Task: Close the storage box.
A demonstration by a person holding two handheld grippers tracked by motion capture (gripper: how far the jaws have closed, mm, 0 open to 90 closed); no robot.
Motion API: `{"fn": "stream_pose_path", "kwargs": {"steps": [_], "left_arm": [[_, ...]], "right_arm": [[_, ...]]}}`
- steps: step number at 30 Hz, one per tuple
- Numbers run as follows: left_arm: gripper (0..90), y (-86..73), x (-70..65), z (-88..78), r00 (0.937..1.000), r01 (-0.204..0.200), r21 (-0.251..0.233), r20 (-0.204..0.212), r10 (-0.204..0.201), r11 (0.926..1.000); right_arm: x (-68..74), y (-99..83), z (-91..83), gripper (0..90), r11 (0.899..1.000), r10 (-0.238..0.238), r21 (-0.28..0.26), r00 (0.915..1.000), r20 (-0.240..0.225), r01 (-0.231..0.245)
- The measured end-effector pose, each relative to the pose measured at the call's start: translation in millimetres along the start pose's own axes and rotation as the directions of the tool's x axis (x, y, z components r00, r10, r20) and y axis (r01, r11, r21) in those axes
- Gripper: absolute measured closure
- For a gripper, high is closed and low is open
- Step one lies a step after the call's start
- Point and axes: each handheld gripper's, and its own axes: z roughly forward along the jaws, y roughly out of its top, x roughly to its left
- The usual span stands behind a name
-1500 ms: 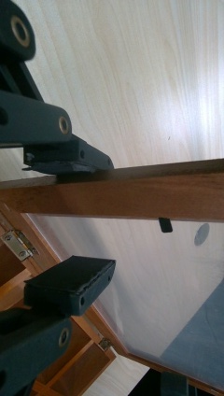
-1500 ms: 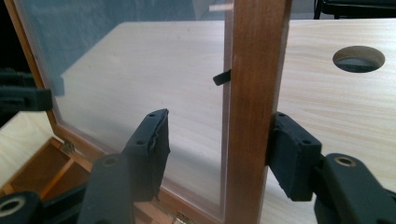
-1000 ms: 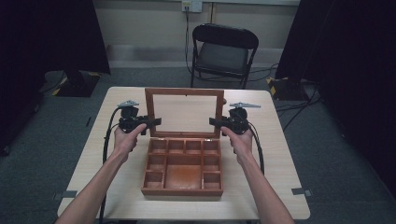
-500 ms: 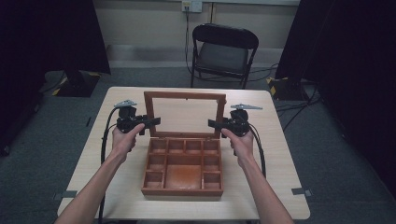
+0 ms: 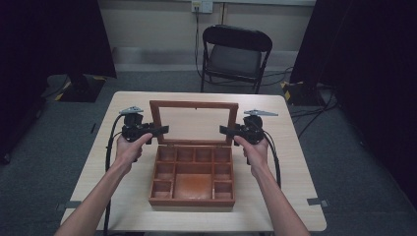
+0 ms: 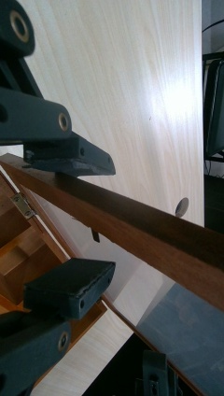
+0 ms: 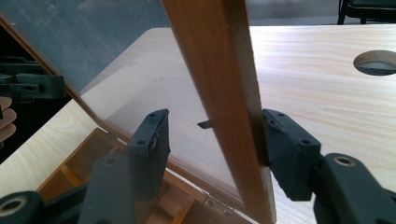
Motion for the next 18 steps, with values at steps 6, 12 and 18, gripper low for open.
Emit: {"fn": "stream_pose_path", "kwargs": {"steps": [6,12,18], "left_arm": [[46.1,-1.3,-3.2,-3.3,0.9997,-0.024,0.01,0.001,0.024,0.9997],[46.7,-2.1,-7.4,-8.0,0.9987,-0.05,0.025,-0.01,0.051,0.9984],[45.7,-6.5,-11.0,-12.9,0.998,-0.062,0.022,-0.003,0.062,0.9978]], "right_arm": [[2.7,-3.2,-2.1,40.5,1.0,0.007,-0.003,1.0,-0.006,-0.007],[6.4,-6.4,-4.7,39.0,1.0,-0.005,-0.002,1.0,0.001,0.005],[9.3,-8.1,-11.1,38.0,0.999,-0.023,0.023,0.9997,-0.008,0.023]]}}
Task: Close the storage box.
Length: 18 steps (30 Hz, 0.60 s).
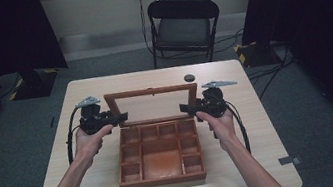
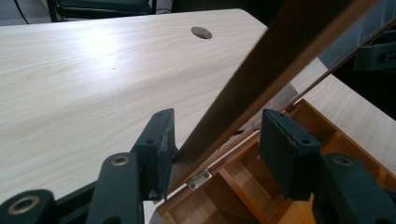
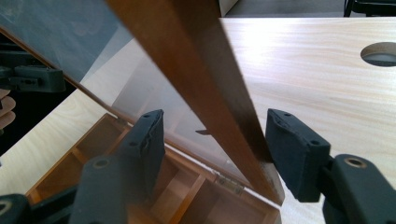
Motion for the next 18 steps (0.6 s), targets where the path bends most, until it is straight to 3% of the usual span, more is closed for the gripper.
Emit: {"fn": "stream_pose_path", "kwargs": {"steps": [11,18], "left_arm": [[43.9,-4.3,-6.5,-4.7,0.9997,-0.021,0.006,-0.011,0.021,0.9998],[42.0,-8.5,-10.2,-7.4,0.9997,-0.019,0.01,-0.013,0.02,0.9998]], "right_arm": [[5.9,-3.9,-9.1,36.9,1.0,-0.013,-0.006,0.9999,0.006,0.013],[3.7,-14.9,-15.7,36.6,1.0,0.021,-0.013,0.9997,0.014,-0.021]]}}
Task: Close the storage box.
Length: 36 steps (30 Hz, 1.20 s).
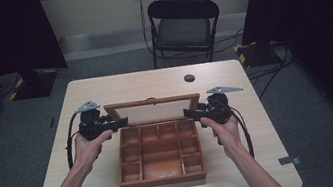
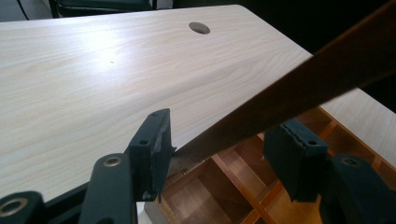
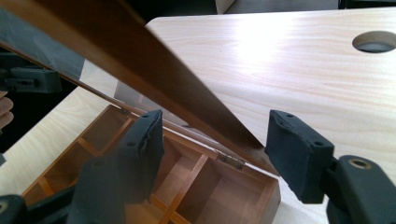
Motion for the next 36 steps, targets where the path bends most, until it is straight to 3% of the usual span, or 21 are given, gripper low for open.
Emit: {"fn": "stream_pose_path", "kwargs": {"steps": [6,17,20,28,30,36], "left_arm": [[40.9,-4.4,-5.2,-4.8,0.9993,-0.037,0.023,0.002,0.037,0.9991],[33.3,-16.3,-5.8,-15.2,0.9998,-0.02,0.03,0.008,0.02,0.9994],[30.8,-23.6,-3.9,-20.7,0.9997,0.004,0.014,0.023,-0.005,0.9999],[25.0,-28.3,-6.3,-20.4,0.9999,-0.01,0.031,0.014,0.01,0.9995],[23.0,-29.9,-7.1,-21.0,0.9996,-0.029,0.041,0.006,0.029,0.9987],[21.4,-31.0,-6.3,-20.6,0.9994,-0.032,0.044,0.016,0.032,0.9985]], "right_arm": [[3.1,-3.9,-3.6,32.4,1.0,-0.013,0.026,0.9999,0.002,0.013],[6.3,-13.3,-7.2,28.5,0.998,-0.023,0.057,0.9997,-0.012,0.023],[7.2,-16.8,-8.7,28.6,0.997,-0.022,0.071,0.9996,-0.018,0.023],[7.7,-23.1,-11.6,28.6,0.996,-0.035,0.077,0.9992,-0.021,0.036],[7.6,-25.7,-12.9,28.7,0.996,-0.033,0.079,0.9993,-0.019,0.035],[1.8,-28.9,-19.1,28.3,0.995,-0.027,0.101,0.9995,0.016,0.025]]}}
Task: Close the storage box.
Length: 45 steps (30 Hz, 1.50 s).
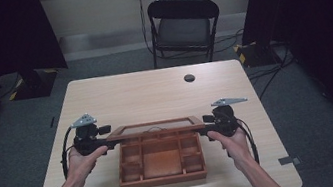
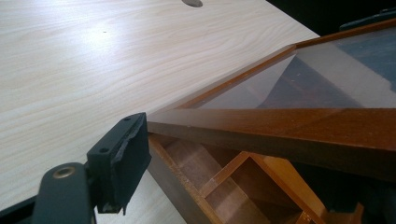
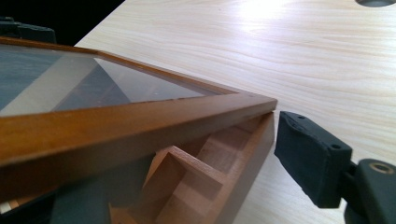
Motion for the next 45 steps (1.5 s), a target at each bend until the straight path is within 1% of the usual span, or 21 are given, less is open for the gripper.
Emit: {"fn": "stream_pose_path", "kwargs": {"steps": [6,11,15,16,21,22,25,26,27,29,31,34,35,36,37,39,40,41,42,44,45], "left_arm": [[20.3,-1.9,-1.6,0.3,0.9997,0.017,0.005,0.017,-0.017,0.9998],[19.8,-1.6,-3.7,-1.5,0.9998,0.013,0.004,0.014,-0.013,0.9999],[17.6,-2.6,-3.1,-0.9,0.9998,0.017,0.012,0.013,-0.017,0.9998],[17.8,-3.1,-4.1,-1.2,0.9998,0.015,0.013,0.008,-0.015,0.9998],[17.9,-6.8,-6.3,-1.4,1.0,0.005,0.029,0.007,-0.005,0.9996],[17.9,-7.7,-6.5,-1.4,1.0,-0.007,0.035,0.007,0.006,0.9994],[17.9,-7.6,-6.3,-1.3,0.9999,-0.004,0.031,0.011,0.003,0.9995],[17.9,-7.5,-6.2,-1.2,0.9999,-0.003,0.029,0.011,0.002,0.9996],[17.9,-7.5,-6.2,-1.2,0.9999,-0.003,0.029,0.012,0.003,0.9996],[17.9,-7.7,-6.4,-1.3,0.9999,-0.004,0.032,0.011,0.003,0.9995],[17.9,-7.9,-7.2,-1.3,1.0,-0.003,0.032,0.007,0.002,0.9995],[17.9,-8.0,-8.8,-2.3,0.9998,-0.017,0.045,0.007,0.016,0.9989],[17.9,-8.0,-8.8,-2.3,0.9998,-0.017,0.045,0.007,0.016,0.9989],[17.9,-10.0,-9.2,-2.8,0.9998,-0.02,0.051,0.007,0.02,0.9985],[17.8,-11.2,-9.1,-2.8,0.9997,-0.022,0.055,0.006,0.022,0.9982],[17.6,-12.6,-9.6,-2.6,0.9996,-0.028,0.06,0.008,0.028,0.9978],[17.6,-12.9,-10.3,-2.3,0.9998,-0.02,0.054,0.01,0.019,0.9983],[17.6,-12.9,-10.3,-2.3,0.9998,-0.02,0.054,0.01,0.019,0.9983],[17.6,-12.7,-10.3,-2.2,0.9997,-0.024,0.055,0.011,0.024,0.9982],[17.7,-12.8,-10.3,-2.1,0.9997,-0.022,0.052,0.011,0.021,0.9984],[17.7,-12.8,-10.3,-2.1,0.9997,-0.022,0.052,0.011,0.021,0.9984]], "right_arm": [[-2.3,-4.3,-4.4,28.6,1.0,0.004,0.006,1.0,0.0,-0.004],[-2.9,-5.9,-10.1,28.0,1.0,0.009,0.005,1.0,0.002,-0.009],[-9.1,-9.5,-18.7,28.3,1.0,0.015,-0.006,0.9996,0.022,-0.014],[-13.6,-12.0,-22.9,28.3,1.0,0.026,-0.008,0.9991,0.033,-0.026],[-20.5,-13.8,-28.9,28.4,0.999,0.044,-0.025,0.9978,0.05,-0.042],[-21.0,-11.7,-29.3,28.4,0.998,0.049,-0.03,0.9974,0.054,-0.047],[-20.2,-8.1,-29.0,29.7,0.998,0.044,-0.041,0.9977,0.051,-0.042],[-18.8,-5.9,-29.3,36.1,0.998,0.035,-0.045,0.998,0.053,-0.033],[-17.3,-2.9,-29.8,38.5,0.999,0.021,-0.045,0.9988,0.044,-0.019],[-13.1,3.5,-31.3,36.3,0.998,0.014,-0.061,0.999,0.042,-0.011],[-7.2,13.3,-33.2,37.1,0.996,0.002,-0.084,0.9996,0.027,0.001],[-1.1,22.6,-33.9,38.8,0.996,-0.012,-0.088,0.9997,-0.02,0.01],[-1.1,22.6,-33.9,38.8,0.996,-0.012,-0.088,0.9997,-0.02,0.01],[4.6,29.5,-33.7,45.4,0.995,-0.027,-0.094,0.9986,-0.044,0.023],[7.7,33.3,-33.3,45.9,0.995,-0.035,-0.1,0.9976,-0.06,0.029],[14.6,41.2,-31.9,48.1,0.993,-0.057,-0.111,0.9942,-0.091,0.047],[18.6,45.0,-30.6,48.7,0.992,-0.068,-0.111,0.9919,-0.107,0.056],[18.6,45.0,-30.6,48.7,0.992,-0.068,-0.111,0.9919,-0.107,0.056],[27.6,51.4,-26.9,50.0,0.991,-0.094,-0.113,0.9851,-0.144,0.078],[37.7,55.4,-23.0,51.9,0.99,-0.11,-0.108,0.9784,-0.175,0.092],[37.7,55.4,-23.0,51.9,0.99,-0.11,-0.108,0.9784,-0.175,0.092]]}}
